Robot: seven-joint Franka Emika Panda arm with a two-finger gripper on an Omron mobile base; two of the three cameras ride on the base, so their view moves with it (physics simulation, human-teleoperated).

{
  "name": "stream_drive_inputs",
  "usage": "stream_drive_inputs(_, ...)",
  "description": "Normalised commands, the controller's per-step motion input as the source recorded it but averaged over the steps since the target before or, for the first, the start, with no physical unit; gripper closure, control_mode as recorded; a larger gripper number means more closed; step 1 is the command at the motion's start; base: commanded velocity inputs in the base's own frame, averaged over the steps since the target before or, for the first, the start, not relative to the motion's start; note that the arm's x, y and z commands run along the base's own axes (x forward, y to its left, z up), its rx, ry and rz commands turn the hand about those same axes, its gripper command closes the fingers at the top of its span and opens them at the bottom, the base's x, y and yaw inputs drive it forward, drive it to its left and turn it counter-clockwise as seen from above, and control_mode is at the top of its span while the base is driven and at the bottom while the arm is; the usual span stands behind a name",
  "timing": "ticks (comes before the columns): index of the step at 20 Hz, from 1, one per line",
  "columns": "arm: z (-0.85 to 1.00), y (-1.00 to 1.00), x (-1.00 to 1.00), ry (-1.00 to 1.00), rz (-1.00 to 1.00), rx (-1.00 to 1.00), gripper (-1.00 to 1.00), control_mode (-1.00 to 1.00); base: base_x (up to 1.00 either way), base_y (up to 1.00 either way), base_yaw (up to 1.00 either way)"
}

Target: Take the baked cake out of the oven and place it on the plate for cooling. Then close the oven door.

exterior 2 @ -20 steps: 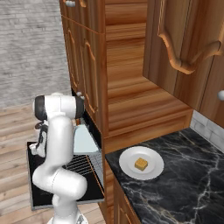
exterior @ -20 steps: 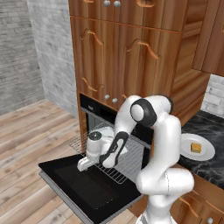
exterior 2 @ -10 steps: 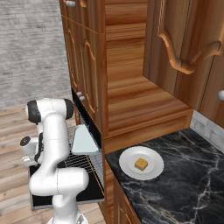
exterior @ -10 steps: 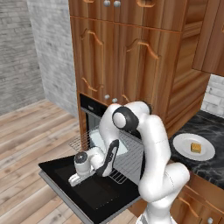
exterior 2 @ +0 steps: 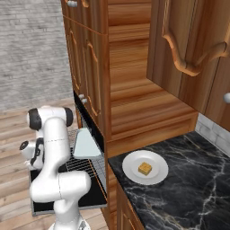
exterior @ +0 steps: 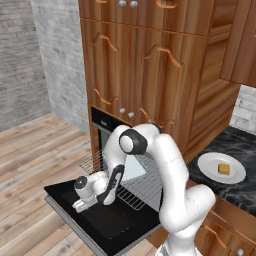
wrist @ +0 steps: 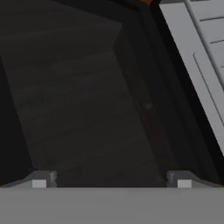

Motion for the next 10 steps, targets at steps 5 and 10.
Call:
stream_drive_inputs(5,-0.18,0.22,0.67,0.11,-0.08,-0.1,-1.0,-1.0,0.0,0.0,0.0)
stream_drive_inputs(10,-0.25,0.04,0.54,0.1,-0.04,-0.1,-1.0,-1.0,0.0,0.0,0.0)
